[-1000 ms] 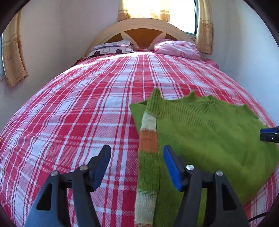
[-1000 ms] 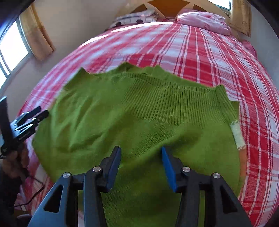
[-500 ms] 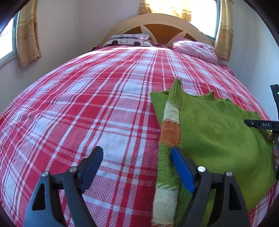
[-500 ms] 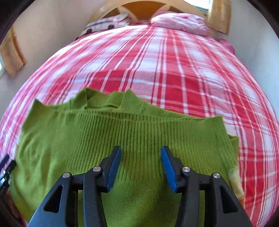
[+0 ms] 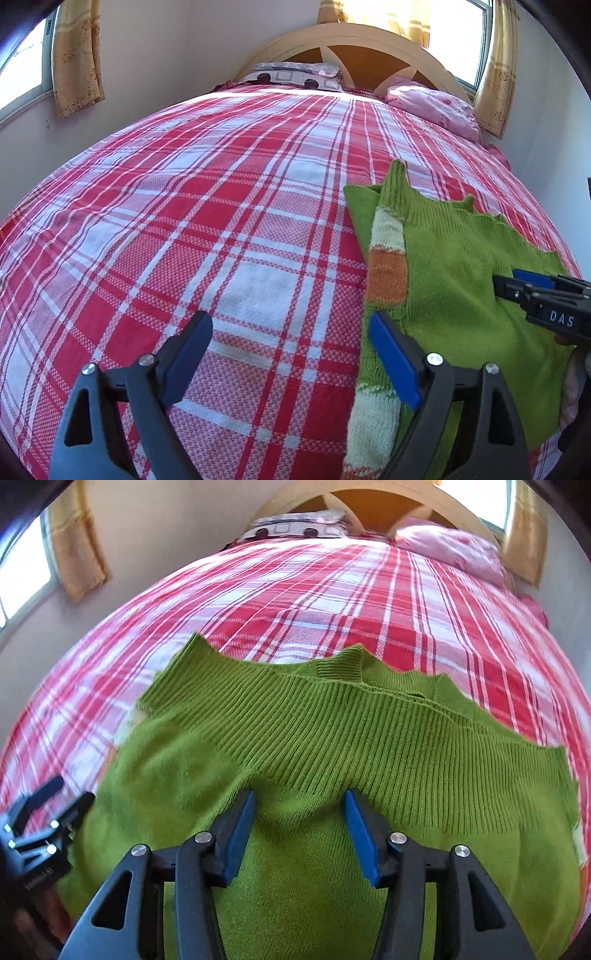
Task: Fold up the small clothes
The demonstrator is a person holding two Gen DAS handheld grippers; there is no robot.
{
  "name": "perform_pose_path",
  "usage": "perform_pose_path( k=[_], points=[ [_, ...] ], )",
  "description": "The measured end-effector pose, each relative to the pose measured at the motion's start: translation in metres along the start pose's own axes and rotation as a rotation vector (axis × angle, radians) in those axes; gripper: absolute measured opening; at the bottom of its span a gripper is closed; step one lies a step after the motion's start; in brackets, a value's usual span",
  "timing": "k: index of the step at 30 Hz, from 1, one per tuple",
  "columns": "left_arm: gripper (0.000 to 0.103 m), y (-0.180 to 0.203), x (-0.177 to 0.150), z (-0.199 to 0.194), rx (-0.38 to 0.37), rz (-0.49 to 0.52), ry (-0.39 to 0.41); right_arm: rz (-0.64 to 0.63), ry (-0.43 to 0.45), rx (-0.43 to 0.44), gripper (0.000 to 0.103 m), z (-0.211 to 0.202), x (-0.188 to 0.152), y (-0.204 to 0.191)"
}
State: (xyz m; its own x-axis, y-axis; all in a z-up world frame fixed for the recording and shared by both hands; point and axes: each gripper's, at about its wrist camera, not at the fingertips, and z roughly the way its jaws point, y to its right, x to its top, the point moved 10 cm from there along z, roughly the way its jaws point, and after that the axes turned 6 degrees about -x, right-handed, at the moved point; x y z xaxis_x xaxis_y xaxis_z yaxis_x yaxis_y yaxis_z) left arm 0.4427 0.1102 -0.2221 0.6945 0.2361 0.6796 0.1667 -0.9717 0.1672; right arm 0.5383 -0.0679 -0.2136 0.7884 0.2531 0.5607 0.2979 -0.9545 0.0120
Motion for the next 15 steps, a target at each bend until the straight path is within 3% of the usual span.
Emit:
perform_pose_path(
  k=[4, 6, 8, 11, 14, 15],
  points=[
    [0.094, -0.004, -0.001, -0.003, -0.017, -0.028, 0.008, 0.012, 0.093, 0.013, 0.052, -0.047, -0.011, 0.022],
    [0.094, -0.004, -0.001, -0.003, -0.032, -0.04, 0.007, 0.016, 0.139, -0.042, 0.052, -0.071, -0.025, 0.051],
    [0.094, -0.003, -0.001, -0.002, -0.038, -0.041, 0.002, 0.022, 0.166, -0.15, 0.052, -0.093, -0.045, 0.092],
    [0.094, 0.0, -0.001, -0.001, -0.043, -0.028, 0.0, 0.045, 0.095, -0.267, 0.052, -0.097, -0.082, 0.144],
    [0.094, 0.002, -0.001, -0.001, -0.046, -0.015, -0.003, 0.064, -0.016, -0.279, 0.052, -0.083, -0.134, 0.17],
    [0.094, 0.001, -0.001, -0.001, -0.046, -0.016, -0.002, 0.091, 0.001, -0.248, 0.052, -0.086, -0.146, 0.171]
  ],
)
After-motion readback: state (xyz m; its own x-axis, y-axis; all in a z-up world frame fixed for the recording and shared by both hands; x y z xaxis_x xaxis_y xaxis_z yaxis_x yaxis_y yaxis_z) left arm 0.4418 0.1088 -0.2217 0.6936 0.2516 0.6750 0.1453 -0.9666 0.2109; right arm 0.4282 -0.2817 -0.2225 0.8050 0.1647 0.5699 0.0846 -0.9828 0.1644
